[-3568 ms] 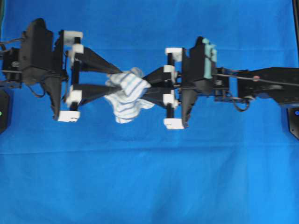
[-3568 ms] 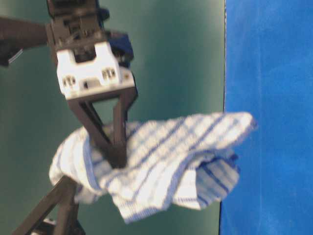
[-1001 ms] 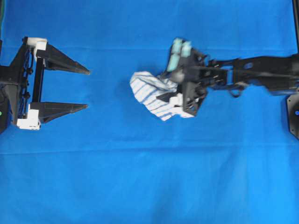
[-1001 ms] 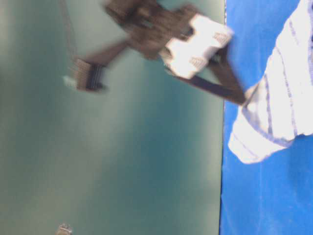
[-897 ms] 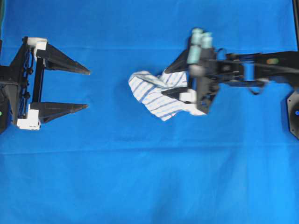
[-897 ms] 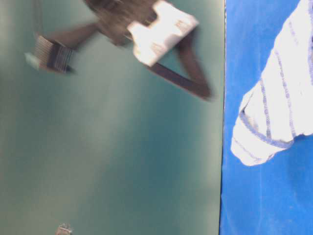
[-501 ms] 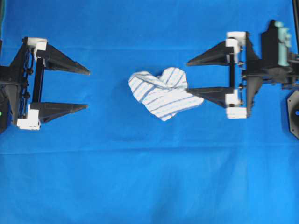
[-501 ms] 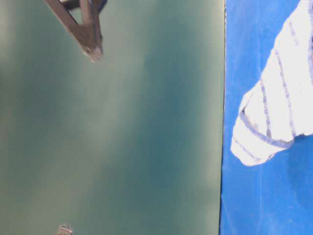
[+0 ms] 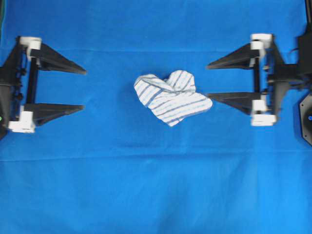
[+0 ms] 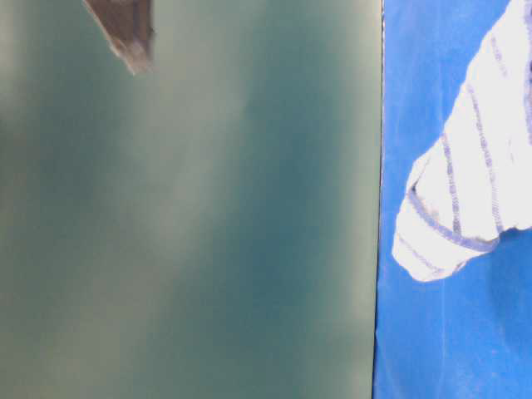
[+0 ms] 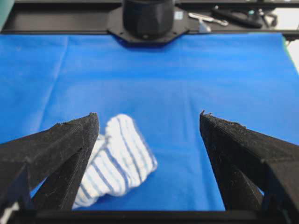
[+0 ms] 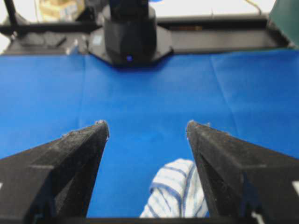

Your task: Hand over the towel.

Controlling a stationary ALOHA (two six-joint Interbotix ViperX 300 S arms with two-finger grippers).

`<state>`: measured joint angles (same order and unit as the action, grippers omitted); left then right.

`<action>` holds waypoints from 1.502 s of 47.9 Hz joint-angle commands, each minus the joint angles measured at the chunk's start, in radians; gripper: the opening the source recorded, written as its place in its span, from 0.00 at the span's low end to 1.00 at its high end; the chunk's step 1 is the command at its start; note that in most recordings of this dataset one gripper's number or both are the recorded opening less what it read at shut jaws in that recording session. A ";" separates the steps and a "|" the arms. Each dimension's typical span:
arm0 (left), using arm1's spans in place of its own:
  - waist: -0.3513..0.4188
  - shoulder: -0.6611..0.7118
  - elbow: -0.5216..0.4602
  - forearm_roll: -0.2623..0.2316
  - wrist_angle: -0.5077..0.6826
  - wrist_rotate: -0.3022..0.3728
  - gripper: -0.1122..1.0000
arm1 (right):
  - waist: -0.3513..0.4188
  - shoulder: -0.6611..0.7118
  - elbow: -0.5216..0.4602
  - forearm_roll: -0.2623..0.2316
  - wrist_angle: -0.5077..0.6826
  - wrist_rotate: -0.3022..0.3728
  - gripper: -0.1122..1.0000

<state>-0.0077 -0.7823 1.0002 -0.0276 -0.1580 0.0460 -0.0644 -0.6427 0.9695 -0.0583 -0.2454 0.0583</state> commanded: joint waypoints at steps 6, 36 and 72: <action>0.003 -0.144 0.051 0.000 0.038 0.006 0.92 | 0.009 -0.187 0.057 -0.003 0.094 -0.002 0.74; 0.046 -0.572 0.453 0.000 0.069 -0.005 0.92 | 0.009 -0.595 0.512 0.021 0.008 0.015 0.74; 0.058 -0.597 0.476 0.000 0.054 -0.006 0.91 | 0.009 -0.537 0.561 0.051 -0.046 0.017 0.72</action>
<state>0.0491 -1.3867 1.4880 -0.0276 -0.0966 0.0414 -0.0568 -1.1919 1.5463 -0.0107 -0.2869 0.0752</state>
